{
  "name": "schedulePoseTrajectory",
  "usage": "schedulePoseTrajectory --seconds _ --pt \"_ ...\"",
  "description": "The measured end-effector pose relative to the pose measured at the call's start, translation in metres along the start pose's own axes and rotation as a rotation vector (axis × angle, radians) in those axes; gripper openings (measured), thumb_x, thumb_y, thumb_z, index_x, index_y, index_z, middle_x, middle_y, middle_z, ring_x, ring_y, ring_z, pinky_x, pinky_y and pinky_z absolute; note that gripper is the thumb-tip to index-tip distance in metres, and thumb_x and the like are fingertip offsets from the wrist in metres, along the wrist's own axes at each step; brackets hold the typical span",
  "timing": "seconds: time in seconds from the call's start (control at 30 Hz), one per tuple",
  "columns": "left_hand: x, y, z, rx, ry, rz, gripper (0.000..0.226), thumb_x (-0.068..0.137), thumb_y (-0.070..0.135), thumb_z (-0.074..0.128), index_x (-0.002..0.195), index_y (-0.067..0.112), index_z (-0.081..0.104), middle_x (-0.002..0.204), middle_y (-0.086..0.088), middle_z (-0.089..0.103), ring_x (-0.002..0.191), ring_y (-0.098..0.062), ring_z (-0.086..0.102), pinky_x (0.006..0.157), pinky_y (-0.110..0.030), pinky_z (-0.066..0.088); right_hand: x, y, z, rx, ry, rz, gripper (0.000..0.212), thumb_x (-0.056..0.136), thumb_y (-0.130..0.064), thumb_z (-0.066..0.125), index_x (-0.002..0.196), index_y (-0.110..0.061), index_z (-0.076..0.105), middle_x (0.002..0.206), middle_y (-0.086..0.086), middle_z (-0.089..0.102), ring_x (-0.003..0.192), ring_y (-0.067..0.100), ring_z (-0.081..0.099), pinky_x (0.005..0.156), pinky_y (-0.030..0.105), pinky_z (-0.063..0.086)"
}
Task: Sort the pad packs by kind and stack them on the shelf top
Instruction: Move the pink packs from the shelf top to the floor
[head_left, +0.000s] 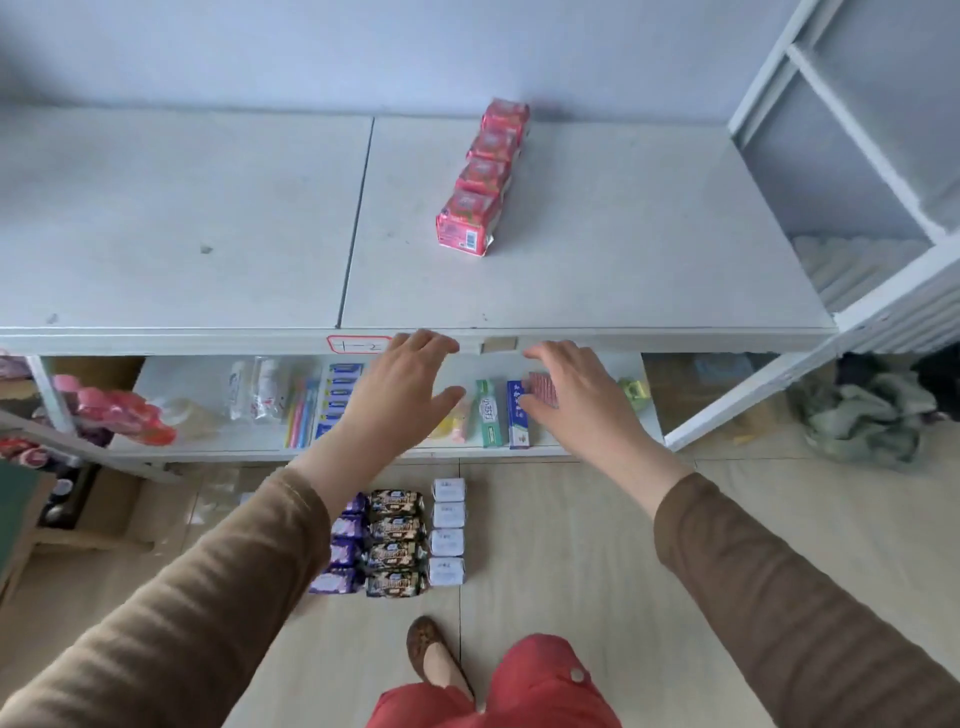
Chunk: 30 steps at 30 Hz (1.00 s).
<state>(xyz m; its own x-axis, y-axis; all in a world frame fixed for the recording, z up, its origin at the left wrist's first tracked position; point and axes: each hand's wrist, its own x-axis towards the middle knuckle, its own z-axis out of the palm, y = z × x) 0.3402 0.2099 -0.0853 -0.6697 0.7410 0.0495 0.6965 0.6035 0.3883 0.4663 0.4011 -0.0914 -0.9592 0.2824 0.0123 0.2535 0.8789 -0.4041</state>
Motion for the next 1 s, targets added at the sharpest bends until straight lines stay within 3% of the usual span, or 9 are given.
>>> schedulePoseTrajectory --seconds 0.3,0.53,0.67,0.8,0.9,1.0 --pt "0.112 -0.022 -0.049 0.009 0.053 0.009 0.052 0.088 0.034 0.067 0.135 0.018 0.051 0.131 -0.004 0.055 0.118 -0.026 0.049 0.097 -0.041 0.043 0.115 0.013 -0.045 0.023 0.048 0.04 0.049 0.094 -0.035 0.06 0.138 -0.019 0.047 0.139 0.002 0.05 0.128 0.023 0.043 0.098 0.04 0.044" --pt "0.214 -0.033 -0.035 -0.095 0.068 -0.141 0.043 0.096 0.033 0.057 0.136 0.018 0.05 0.134 -0.007 0.051 0.122 -0.026 0.049 0.098 -0.036 0.039 0.231 0.046 -0.046 0.15 0.038 0.041 0.045 0.097 -0.04 0.055 0.136 -0.018 0.05 0.133 0.005 0.055 0.121 0.025 0.051 0.095 0.034 0.042" --pt "0.253 -0.048 -0.024 -0.149 0.013 -0.224 0.042 0.098 0.028 0.055 0.139 0.021 0.048 0.137 -0.007 0.048 0.128 -0.027 0.045 0.106 -0.039 0.036 0.297 0.052 -0.043 0.227 0.08 0.041 0.034 0.1 -0.038 0.047 0.128 -0.02 0.054 0.12 0.004 0.059 0.112 0.025 0.056 0.09 0.035 0.045" --pt "0.253 -0.067 -0.015 -0.216 -0.118 -0.176 0.052 0.097 0.028 0.058 0.145 0.034 0.041 0.142 -0.002 0.041 0.134 -0.025 0.037 0.114 -0.042 0.03 0.337 0.055 -0.031 0.091 0.08 0.018 0.03 0.1 -0.035 0.046 0.12 -0.014 0.055 0.12 0.01 0.057 0.113 0.031 0.053 0.086 0.039 0.048" --pt "0.245 -0.079 -0.014 -0.287 -0.139 -0.135 0.049 0.09 0.029 0.066 0.133 0.041 0.046 0.134 0.009 0.042 0.125 -0.017 0.046 0.108 -0.04 0.039 0.346 0.059 -0.019 0.045 0.065 0.009 0.039 0.094 -0.042 0.058 0.121 -0.014 0.053 0.122 0.01 0.052 0.115 0.031 0.049 0.084 0.041 0.049" --pt "0.239 -0.084 -0.015 -0.35 -0.185 -0.169 0.044 0.083 0.035 0.074 0.115 0.041 0.045 0.12 0.015 0.048 0.106 -0.018 0.057 0.092 -0.041 0.05 0.35 0.063 -0.012 0.104 0.012 0.026 0.064 0.082 -0.057 0.068 0.128 -0.016 0.051 0.128 0.008 0.045 0.121 0.028 0.043 0.092 0.04 0.048"
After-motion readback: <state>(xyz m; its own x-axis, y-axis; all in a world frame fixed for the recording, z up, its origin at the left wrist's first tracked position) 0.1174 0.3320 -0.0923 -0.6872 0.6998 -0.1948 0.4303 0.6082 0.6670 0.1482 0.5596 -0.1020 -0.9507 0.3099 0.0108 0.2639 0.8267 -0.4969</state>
